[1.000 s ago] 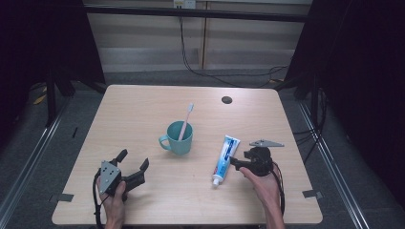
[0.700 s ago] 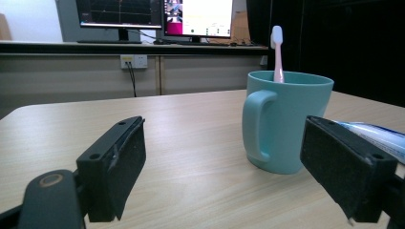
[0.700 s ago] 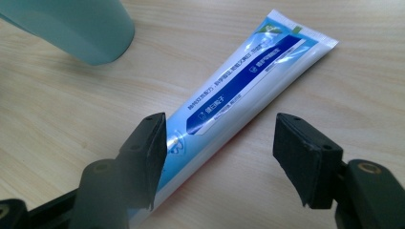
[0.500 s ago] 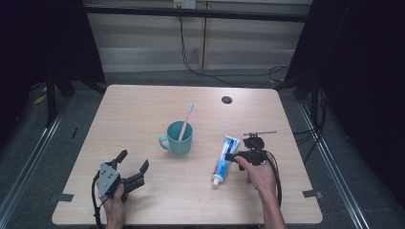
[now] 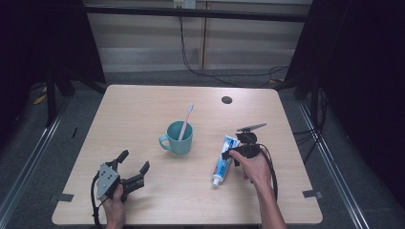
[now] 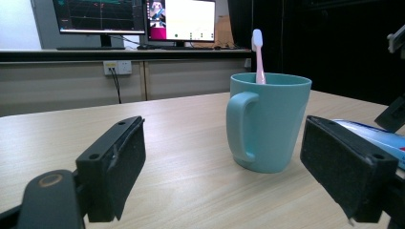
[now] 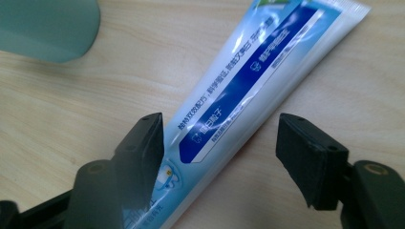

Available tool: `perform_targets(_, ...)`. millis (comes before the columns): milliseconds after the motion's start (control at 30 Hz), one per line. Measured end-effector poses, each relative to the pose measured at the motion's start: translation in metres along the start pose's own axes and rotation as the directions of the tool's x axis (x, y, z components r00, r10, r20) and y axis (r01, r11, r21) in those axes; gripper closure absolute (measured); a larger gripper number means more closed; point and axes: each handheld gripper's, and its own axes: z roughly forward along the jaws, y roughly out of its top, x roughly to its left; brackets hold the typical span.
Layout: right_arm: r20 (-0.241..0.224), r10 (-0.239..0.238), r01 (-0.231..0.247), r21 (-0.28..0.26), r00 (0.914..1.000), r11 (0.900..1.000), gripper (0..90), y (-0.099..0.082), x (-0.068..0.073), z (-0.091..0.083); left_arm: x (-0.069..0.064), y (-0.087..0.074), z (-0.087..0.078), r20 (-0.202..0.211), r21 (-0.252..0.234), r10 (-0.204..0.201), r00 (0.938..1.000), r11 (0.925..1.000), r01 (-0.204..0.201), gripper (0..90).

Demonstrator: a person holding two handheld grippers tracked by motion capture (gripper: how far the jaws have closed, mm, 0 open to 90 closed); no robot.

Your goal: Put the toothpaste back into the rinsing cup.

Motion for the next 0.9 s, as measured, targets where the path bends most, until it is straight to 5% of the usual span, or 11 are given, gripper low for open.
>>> perform_targets(100,-0.017,0.026,-0.025,0.027,0.9995,0.9993,31.1,0.002,-0.001,0.006,0.000,0.000,0.000,0.004,0.001,0.002,1.0000,1.0000,-0.002,15.6)
perform_targets(367,0.053,0.007,-0.010,0.058,0.9986,0.9983,27.1,0.008,0.009,0.015,0.000,0.000,0.000,0.009,-0.002,0.000,1.0000,1.0000,0.000,15.6)
perform_targets(900,0.085,-0.052,0.041,0.130,0.9950,0.9907,51.4,0.016,0.010,0.020,0.001,0.000,-0.001,0.015,-0.001,0.007,0.9999,1.0000,-0.006,15.8)
